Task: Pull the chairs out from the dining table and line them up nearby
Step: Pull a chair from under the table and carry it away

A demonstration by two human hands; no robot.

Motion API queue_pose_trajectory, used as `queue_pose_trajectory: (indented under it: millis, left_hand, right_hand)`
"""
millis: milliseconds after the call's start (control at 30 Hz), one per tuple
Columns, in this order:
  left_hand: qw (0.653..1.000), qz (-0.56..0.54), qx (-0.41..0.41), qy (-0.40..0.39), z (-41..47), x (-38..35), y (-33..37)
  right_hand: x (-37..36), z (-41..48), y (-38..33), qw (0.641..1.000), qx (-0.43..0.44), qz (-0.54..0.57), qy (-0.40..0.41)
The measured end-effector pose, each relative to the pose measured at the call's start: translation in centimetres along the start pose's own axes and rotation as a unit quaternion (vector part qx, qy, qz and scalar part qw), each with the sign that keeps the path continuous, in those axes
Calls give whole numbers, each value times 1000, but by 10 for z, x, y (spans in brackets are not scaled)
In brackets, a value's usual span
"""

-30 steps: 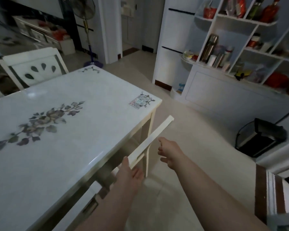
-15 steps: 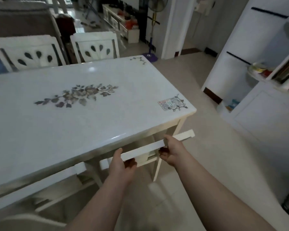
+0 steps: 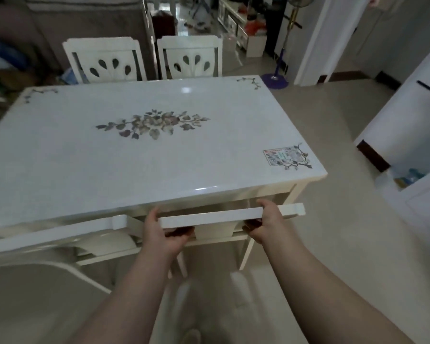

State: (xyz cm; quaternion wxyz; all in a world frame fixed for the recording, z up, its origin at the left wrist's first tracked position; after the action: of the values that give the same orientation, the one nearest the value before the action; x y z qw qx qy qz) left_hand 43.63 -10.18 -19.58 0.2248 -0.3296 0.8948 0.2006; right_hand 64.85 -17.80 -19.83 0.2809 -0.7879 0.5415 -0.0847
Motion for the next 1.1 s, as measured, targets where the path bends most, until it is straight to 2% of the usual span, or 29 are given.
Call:
queue_pose_trajectory:
  millis: [133,533,800,1100]
  left_hand:
    - [999,28,21,25,2,2,8]
    - [995,34,85,-33,1,14,24]
    - [990,92,108,-6,9,11,30]
    - [991,84,99,14,27,21,34]
  right_hand:
    - [-4,1,3,999,0,33,13]
    - [-21,2,30,993,51,88,59]
    - [-27,0,29,990,48,107,83]
    - [-26,-2,28,988,81,92,89]
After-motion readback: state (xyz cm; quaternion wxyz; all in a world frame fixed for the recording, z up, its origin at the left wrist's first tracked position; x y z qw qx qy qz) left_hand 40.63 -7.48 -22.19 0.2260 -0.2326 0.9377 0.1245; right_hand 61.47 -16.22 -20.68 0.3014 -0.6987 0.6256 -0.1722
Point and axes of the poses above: each hand's wrist, its own z-axis towards the middle knuckle, its own x-axis out of the back of the hand, y = z × x, the point moved 6 cm from there along z, towards the middle knuckle, and after that the axes turned 2 degrees about x, right-handed, at the moved point
